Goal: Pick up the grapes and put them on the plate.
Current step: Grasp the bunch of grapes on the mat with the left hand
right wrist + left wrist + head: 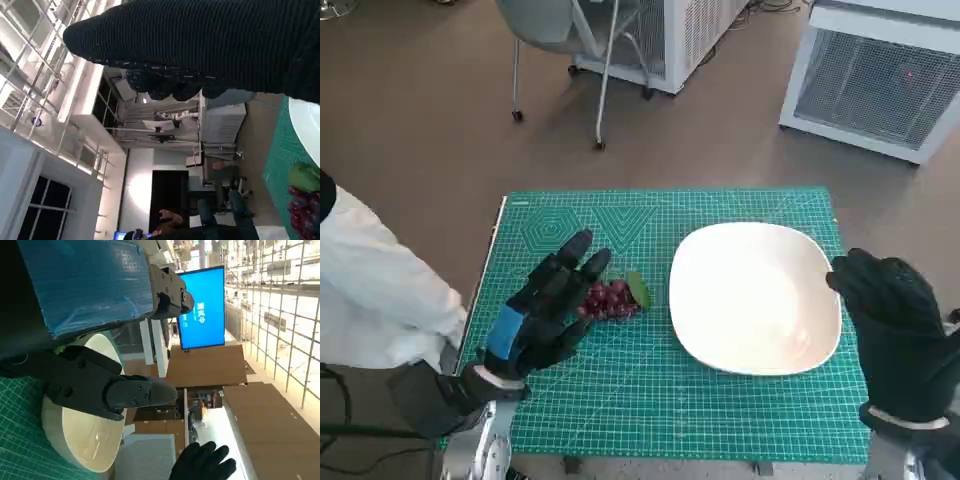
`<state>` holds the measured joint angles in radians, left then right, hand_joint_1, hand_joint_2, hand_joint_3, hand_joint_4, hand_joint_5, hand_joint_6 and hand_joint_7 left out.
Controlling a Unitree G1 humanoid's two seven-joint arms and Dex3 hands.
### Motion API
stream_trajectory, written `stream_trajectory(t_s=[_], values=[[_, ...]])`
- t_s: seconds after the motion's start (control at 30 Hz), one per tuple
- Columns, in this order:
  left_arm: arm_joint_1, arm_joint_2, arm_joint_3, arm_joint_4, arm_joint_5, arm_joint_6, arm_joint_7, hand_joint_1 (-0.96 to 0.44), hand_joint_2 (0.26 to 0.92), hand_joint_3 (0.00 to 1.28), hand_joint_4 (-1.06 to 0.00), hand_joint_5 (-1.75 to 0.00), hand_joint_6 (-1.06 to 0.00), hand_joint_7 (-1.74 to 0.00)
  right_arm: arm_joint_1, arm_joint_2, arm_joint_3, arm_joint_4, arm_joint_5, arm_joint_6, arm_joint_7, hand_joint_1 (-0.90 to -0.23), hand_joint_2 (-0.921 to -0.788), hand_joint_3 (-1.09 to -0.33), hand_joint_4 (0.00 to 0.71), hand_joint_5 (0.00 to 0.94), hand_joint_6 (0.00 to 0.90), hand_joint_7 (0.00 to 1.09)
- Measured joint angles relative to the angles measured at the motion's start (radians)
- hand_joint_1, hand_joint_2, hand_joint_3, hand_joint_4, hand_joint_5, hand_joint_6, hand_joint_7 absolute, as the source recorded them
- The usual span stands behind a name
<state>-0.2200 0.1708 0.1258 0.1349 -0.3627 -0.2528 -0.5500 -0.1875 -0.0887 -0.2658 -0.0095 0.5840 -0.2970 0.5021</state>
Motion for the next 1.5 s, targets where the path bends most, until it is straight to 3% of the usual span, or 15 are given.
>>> stream_trajectory(t_s=[1.2, 1.5], values=[[0.031, 0.012, 0.0, -0.034, 0.0, 0.004, 0.012, -0.54, 0.921, 0.3, -0.29, 0.0, -0.31, -0.06, 0.0, 0.003, 0.012, 0.004, 0.0, 0.002, 0.0, -0.343, -0.921, -0.553, 0.505, 0.561, 0.283, 0.89], [0.032, 0.033, 0.0, -0.055, 0.094, -0.022, 0.063, -0.5, 0.919, 0.15, -0.27, 0.0, -0.31, -0.07, 0.0, 0.004, 0.013, 0.004, -0.006, 0.002, -0.001, -0.344, -0.921, -0.552, 0.504, 0.56, 0.284, 0.89]])
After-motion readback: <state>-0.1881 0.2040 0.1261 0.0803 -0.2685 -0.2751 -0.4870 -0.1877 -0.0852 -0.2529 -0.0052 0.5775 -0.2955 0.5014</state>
